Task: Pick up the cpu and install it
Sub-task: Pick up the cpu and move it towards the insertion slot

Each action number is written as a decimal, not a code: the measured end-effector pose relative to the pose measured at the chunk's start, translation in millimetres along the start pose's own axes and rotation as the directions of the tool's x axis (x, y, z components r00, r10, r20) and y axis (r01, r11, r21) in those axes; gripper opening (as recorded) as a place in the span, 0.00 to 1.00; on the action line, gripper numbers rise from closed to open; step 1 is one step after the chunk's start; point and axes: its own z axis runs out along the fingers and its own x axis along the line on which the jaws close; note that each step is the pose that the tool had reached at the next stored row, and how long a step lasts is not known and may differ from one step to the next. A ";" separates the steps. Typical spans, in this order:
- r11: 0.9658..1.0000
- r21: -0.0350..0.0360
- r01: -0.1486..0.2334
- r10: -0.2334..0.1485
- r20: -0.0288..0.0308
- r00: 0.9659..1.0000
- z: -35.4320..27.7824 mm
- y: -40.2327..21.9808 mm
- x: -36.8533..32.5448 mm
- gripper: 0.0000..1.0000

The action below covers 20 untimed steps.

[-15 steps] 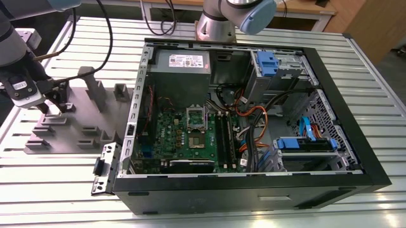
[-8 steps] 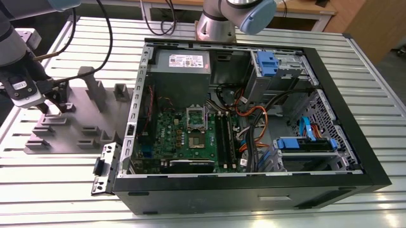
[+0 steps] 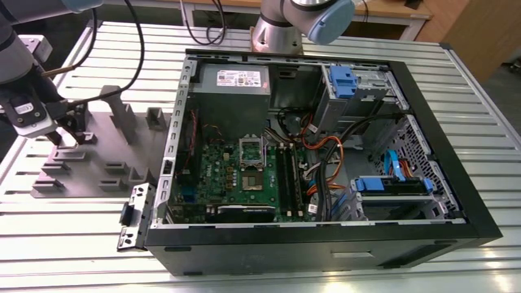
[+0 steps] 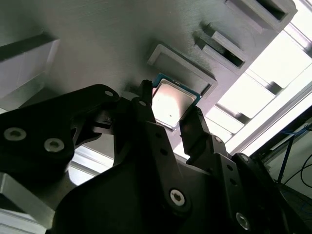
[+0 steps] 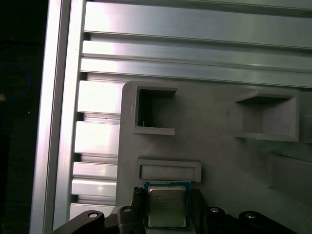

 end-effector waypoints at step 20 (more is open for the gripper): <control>1.000 0.006 0.000 0.000 0.000 1.000 -5.4 0.2 -0.1 0.47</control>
